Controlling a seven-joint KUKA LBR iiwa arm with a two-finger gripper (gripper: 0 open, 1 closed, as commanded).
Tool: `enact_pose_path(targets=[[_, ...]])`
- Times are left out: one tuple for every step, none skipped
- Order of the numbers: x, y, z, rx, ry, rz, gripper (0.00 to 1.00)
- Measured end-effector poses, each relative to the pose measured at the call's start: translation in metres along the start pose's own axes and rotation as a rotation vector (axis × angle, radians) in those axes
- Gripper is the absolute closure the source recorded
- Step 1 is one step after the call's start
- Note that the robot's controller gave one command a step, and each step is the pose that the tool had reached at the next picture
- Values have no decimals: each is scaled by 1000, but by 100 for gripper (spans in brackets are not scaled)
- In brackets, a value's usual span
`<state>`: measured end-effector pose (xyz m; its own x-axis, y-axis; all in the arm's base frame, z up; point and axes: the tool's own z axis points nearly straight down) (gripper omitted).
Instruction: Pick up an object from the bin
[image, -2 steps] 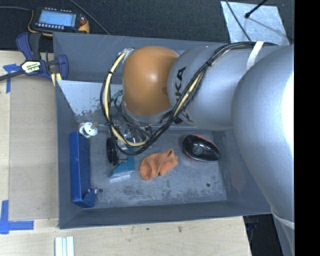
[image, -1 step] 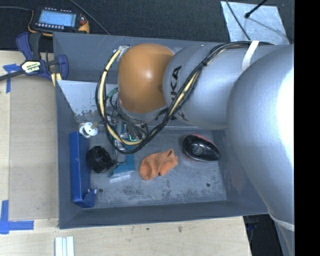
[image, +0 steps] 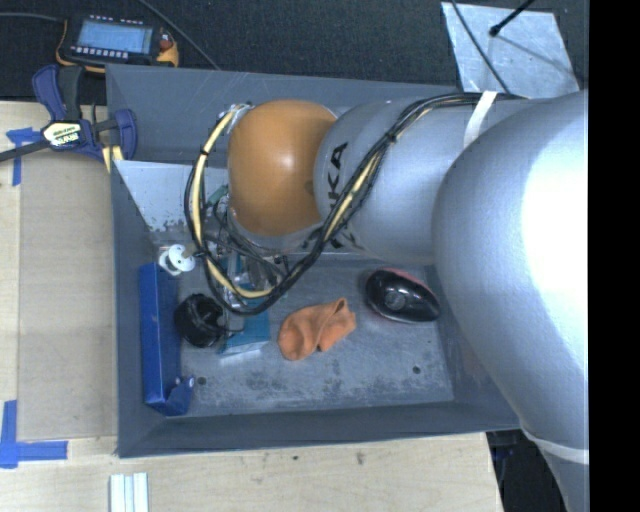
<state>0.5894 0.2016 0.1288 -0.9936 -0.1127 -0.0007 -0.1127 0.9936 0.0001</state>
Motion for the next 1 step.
enact_pose_path(targets=[[56,-12,17,-1,-4,-8,0]])
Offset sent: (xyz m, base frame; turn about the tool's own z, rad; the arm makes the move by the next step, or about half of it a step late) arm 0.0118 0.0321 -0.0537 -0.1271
